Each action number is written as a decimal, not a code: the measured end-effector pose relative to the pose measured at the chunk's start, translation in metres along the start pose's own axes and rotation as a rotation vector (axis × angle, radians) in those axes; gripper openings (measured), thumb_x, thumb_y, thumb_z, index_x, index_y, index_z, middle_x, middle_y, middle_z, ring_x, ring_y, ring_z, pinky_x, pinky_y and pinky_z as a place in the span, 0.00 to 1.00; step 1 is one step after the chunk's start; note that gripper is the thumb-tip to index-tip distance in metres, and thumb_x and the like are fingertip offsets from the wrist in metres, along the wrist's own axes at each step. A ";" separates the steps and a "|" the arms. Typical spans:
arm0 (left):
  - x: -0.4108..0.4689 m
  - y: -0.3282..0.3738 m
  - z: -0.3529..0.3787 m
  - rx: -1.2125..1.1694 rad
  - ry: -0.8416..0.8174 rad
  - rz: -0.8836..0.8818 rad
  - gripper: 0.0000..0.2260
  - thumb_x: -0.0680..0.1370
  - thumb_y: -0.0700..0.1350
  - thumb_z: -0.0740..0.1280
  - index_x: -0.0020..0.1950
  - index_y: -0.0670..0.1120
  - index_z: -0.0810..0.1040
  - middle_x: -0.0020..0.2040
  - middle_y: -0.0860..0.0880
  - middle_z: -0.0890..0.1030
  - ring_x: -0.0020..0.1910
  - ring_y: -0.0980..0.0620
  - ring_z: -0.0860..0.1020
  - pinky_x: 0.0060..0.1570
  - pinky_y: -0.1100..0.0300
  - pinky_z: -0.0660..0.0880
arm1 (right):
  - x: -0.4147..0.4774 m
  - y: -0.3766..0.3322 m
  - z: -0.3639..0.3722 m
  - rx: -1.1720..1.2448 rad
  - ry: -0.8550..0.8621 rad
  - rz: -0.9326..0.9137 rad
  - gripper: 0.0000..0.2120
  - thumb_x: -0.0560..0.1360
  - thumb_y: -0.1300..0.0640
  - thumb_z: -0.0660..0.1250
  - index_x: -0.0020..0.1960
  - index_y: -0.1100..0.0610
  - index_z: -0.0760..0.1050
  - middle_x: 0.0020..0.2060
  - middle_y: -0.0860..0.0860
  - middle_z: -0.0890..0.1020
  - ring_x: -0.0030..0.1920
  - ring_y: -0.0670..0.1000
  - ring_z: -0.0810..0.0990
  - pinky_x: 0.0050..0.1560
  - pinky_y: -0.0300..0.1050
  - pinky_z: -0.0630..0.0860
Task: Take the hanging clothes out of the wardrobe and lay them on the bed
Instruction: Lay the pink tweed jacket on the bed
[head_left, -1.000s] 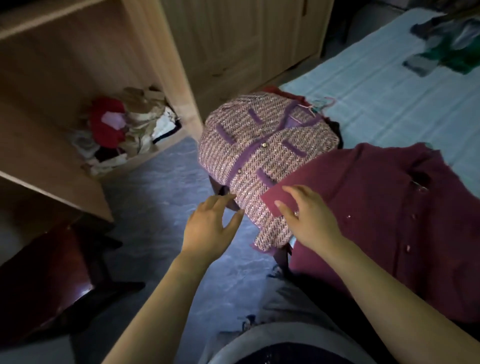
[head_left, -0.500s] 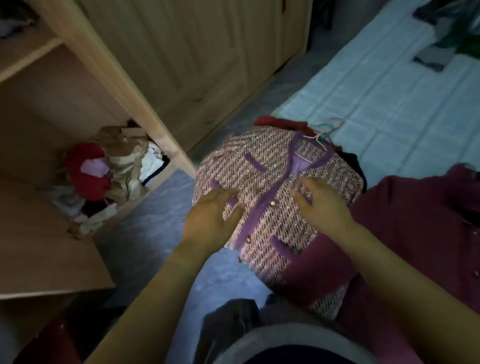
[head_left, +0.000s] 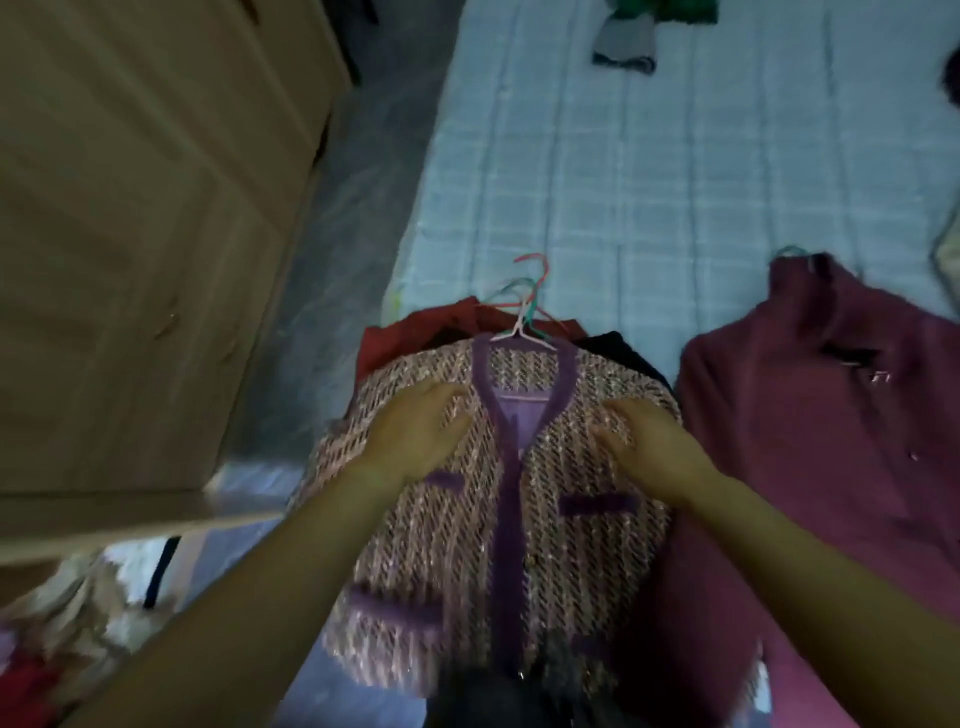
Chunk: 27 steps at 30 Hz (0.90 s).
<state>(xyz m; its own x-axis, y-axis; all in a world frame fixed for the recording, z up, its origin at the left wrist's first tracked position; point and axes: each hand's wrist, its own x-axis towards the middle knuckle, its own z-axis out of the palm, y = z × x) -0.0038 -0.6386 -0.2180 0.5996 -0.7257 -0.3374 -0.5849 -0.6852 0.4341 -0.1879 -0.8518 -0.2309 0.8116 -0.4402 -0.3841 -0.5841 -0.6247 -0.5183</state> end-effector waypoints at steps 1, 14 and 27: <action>0.022 -0.013 0.002 0.029 -0.029 0.025 0.31 0.71 0.64 0.49 0.63 0.47 0.75 0.59 0.43 0.77 0.59 0.42 0.74 0.59 0.51 0.71 | 0.014 0.004 0.004 -0.003 0.002 0.032 0.20 0.77 0.52 0.65 0.65 0.62 0.71 0.60 0.61 0.76 0.61 0.61 0.74 0.61 0.49 0.67; 0.135 -0.115 0.059 0.176 -0.106 -0.069 0.21 0.78 0.57 0.55 0.68 0.48 0.69 0.58 0.41 0.73 0.55 0.39 0.72 0.51 0.46 0.73 | 0.131 0.060 0.054 -0.127 0.005 0.309 0.25 0.77 0.48 0.62 0.71 0.57 0.66 0.67 0.60 0.69 0.65 0.60 0.69 0.64 0.50 0.67; 0.079 -0.081 0.059 0.077 -0.208 -0.128 0.20 0.79 0.60 0.56 0.59 0.45 0.72 0.52 0.43 0.79 0.50 0.43 0.77 0.47 0.53 0.73 | 0.096 0.065 0.054 -0.051 0.016 0.179 0.22 0.78 0.49 0.62 0.70 0.54 0.67 0.64 0.58 0.73 0.63 0.59 0.72 0.62 0.47 0.66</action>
<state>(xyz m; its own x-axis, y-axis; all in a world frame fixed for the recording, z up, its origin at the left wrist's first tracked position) 0.0583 -0.6443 -0.3291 0.5508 -0.6242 -0.5541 -0.5556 -0.7696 0.3147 -0.1486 -0.9000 -0.3427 0.6950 -0.5575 -0.4542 -0.7183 -0.5668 -0.4034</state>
